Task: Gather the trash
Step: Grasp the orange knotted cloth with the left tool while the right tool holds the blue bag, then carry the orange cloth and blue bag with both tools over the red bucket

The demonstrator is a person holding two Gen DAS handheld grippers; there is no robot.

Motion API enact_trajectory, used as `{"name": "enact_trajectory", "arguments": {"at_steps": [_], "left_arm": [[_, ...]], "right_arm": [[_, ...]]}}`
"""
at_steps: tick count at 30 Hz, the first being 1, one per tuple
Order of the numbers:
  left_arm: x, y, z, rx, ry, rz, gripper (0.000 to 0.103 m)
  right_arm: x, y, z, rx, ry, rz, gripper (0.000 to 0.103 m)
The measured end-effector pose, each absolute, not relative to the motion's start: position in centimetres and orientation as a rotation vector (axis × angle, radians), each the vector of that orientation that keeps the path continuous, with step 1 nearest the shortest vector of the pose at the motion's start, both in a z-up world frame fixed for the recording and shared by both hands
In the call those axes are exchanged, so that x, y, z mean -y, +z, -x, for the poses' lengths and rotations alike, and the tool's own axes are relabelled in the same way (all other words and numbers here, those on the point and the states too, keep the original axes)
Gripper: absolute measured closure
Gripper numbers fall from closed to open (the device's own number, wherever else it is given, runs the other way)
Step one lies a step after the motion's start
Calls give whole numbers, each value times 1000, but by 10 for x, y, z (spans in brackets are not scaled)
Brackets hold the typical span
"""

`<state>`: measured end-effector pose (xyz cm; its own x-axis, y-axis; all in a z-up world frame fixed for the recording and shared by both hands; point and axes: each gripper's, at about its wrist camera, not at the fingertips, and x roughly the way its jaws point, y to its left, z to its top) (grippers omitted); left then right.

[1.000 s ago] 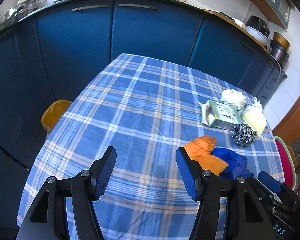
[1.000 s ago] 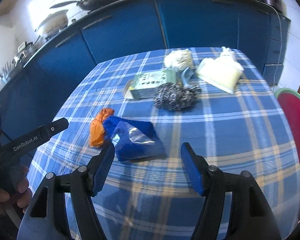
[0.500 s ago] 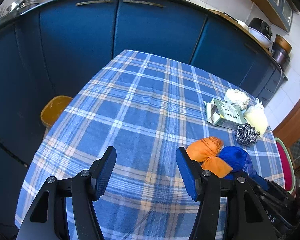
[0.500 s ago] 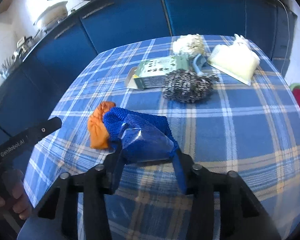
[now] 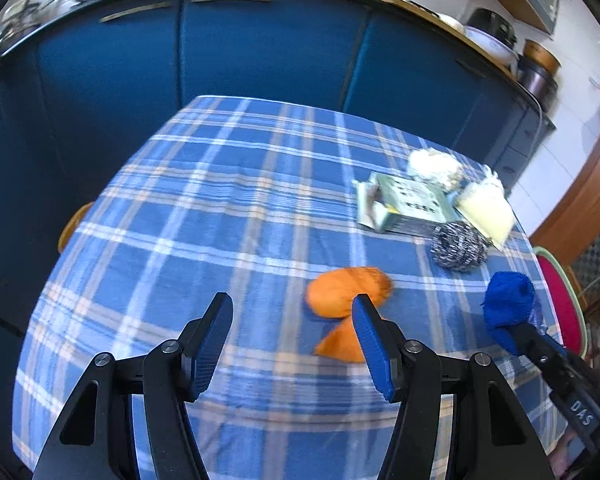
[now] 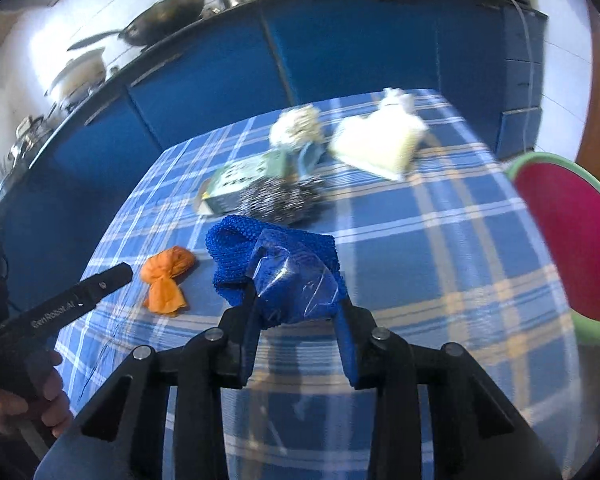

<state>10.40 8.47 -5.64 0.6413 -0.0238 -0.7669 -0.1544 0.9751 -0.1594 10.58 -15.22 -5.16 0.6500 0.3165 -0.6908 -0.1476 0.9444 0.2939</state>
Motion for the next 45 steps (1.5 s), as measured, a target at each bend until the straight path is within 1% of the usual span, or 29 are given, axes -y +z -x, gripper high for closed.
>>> {"name": "enact_trajectory", "arguments": {"at_steps": [9,20,22,24,29,38,45], "left_arm": [[-55,-66,-127,-913,21,155,39],[-47,-80,-143,-942,27,135,40],[-44,-80,-143,-937,25,122,41],[-42,-80,-143,-928,29,104,49],[-40,-80,-142,-918,15,101,55],[-20,-54,-126,-865,-56,97,55],[12,-31,-121,-815,-144,69,55]], "right_arm": [[194,-47,-94,-799,197,-282,66],[223,-49,-89,-794,148,-328,66],[226,-49,-88,-793,145,-332,66],[228,-49,-87,-793,143,-337,66],[234,-50,-84,-788,137,-346,66],[250,-46,-77,-757,121,-373,66],[268,-40,-70,-723,87,-393,66]]}}
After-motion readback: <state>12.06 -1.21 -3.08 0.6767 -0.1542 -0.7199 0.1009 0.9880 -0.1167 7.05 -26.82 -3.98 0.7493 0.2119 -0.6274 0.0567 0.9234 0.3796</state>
